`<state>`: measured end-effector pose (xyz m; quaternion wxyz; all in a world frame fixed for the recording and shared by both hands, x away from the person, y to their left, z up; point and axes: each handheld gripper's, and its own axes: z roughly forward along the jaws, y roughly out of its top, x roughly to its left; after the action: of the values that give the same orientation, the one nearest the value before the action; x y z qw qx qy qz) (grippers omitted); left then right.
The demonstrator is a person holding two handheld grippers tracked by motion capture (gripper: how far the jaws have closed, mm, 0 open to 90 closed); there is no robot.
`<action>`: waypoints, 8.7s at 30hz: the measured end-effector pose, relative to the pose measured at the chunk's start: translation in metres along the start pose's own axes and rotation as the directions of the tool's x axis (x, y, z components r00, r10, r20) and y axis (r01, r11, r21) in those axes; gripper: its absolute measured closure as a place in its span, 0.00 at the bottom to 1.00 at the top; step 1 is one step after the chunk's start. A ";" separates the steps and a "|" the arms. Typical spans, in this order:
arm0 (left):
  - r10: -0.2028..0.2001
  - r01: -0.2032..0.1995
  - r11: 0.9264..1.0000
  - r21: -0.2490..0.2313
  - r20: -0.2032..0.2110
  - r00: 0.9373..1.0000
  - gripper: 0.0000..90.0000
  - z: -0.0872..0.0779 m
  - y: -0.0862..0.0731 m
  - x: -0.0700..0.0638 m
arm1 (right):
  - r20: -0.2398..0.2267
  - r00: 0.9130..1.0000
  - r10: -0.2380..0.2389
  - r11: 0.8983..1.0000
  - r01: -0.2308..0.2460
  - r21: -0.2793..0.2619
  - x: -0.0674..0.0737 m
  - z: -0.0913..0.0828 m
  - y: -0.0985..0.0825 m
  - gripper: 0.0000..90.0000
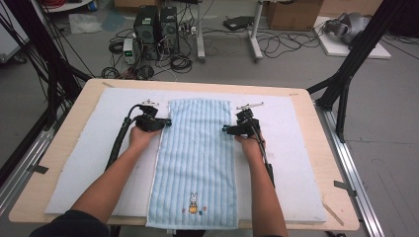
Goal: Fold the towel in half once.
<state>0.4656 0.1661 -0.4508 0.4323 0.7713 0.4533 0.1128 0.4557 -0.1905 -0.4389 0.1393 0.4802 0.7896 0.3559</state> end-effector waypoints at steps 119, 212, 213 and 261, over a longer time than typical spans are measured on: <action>-0.011 0.026 0.983 -0.181 0.086 0.996 0.97 -0.072 -0.032 -0.047 | -0.118 0.993 -0.017 0.990 0.000 -0.140 0.059 -0.097 -0.102 0.40; -0.089 0.115 0.986 -0.118 0.206 0.975 0.68 -0.113 -0.086 -0.038 | -0.091 0.995 0.041 0.978 -0.059 -0.202 0.053 -0.109 -0.106 0.73; -0.088 0.112 0.988 -0.105 0.204 0.975 0.68 -0.109 -0.084 -0.038 | -0.098 0.994 0.040 0.982 -0.057 -0.178 0.051 -0.103 -0.104 0.73; -0.080 0.080 0.997 0.007 0.096 0.992 0.95 -0.076 -0.077 -0.048 | -0.049 0.997 -0.064 0.998 0.065 0.019 0.060 -0.068 -0.081 0.94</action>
<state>0.3496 0.1871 -0.4541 0.4565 0.7578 0.4627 0.0574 0.3344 -0.1913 -0.4403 0.1265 0.4471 0.8114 0.3545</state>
